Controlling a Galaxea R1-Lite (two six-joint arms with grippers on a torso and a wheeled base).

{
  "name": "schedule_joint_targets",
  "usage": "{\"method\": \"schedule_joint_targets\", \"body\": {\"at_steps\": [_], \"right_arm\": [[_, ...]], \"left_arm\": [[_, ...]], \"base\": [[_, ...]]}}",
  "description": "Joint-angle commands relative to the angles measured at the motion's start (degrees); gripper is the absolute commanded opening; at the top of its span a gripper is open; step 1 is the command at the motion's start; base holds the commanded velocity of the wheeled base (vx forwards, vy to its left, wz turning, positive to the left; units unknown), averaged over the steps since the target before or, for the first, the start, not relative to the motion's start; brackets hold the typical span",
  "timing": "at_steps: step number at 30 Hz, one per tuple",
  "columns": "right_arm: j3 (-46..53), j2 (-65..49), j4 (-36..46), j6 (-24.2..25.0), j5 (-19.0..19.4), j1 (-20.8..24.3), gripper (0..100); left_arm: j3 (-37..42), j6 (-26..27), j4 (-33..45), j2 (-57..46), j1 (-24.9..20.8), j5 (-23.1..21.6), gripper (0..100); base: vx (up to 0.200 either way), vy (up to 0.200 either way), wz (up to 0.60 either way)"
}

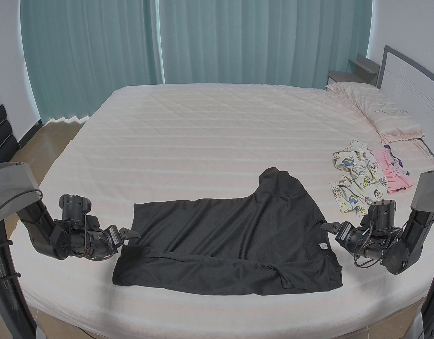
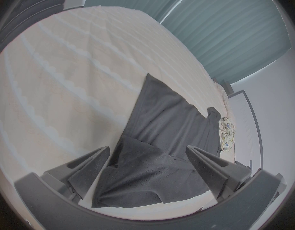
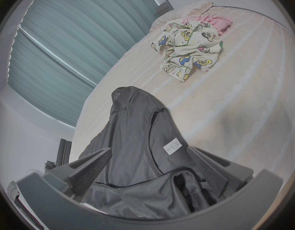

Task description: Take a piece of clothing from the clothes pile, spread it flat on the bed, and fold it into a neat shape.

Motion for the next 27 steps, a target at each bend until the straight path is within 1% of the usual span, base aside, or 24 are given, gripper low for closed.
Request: {"method": "schedule_joint_targets", "body": {"at_steps": [1, 12, 13, 15, 18, 19, 20, 21, 24, 26, 27], "right_arm": [[0.1, 0.1, 0.0, 0.1, 0.0, 0.1, 100], [0.2, 0.5, 0.1, -0.3, 0.0, 0.2, 100], [0.2, 0.5, 0.1, -0.3, 0.0, 0.2, 100], [1.6, 0.6, 0.1, -0.8, 0.8, 0.3, 100], [3.2, 0.6, -0.7, -2.1, 7.4, -0.2, 100], [3.2, 0.6, -0.7, -2.1, 7.4, -0.2, 100], [3.8, 1.1, -1.2, -2.6, 9.7, -0.3, 100], [3.8, 1.1, -1.3, -2.7, 9.8, -0.3, 100], [3.1, 4.0, -1.9, -5.9, 10.5, -0.4, 100], [3.0, 6.3, -2.7, -9.6, 10.6, -0.6, 100], [3.0, 6.9, -2.9, -10.7, 10.5, -0.7, 100]], "left_arm": [[-0.7, 0.2, 0.0, 3.7, -1.4, 0.0, 100], [-1.0, -0.1, -0.3, 4.0, -1.7, 0.4, 100], [-1.0, -0.1, -0.3, 4.0, -1.7, 0.4, 0], [-0.4, -0.1, -1.5, 4.2, -1.7, 0.7, 0], [-0.1, -1.4, -2.9, 4.3, -1.2, 1.4, 0], [-0.1, -1.4, -2.9, 4.3, -1.2, 1.4, 0], [0.6, -2.6, -3.7, 4.1, -0.9, 1.6, 0], [0.6, -2.6, -3.8, 4.1, -0.8, 1.6, 0], [2.2, -3.4, -6.4, 3.4, 0.2, 1.5, 0], [3.0, -3.4, -7.6, 3.1, 0.7, 1.5, 0], [3.1, -3.4, -7.8, 3.1, 0.8, 1.5, 0]], "base": [[0.000, 0.000, 0.00], [0.000, 0.000, 0.00], [0.000, 0.000, 0.00], [0.000, 0.000, 0.00], [0.000, 0.000, 0.00], [0.000, 0.000, 0.00], [0.000, 0.000, 0.00], [0.000, 0.000, 0.00], [0.000, 0.000, 0.00], [0.000, 0.000, 0.00], [0.000, 0.000, 0.00]]}}
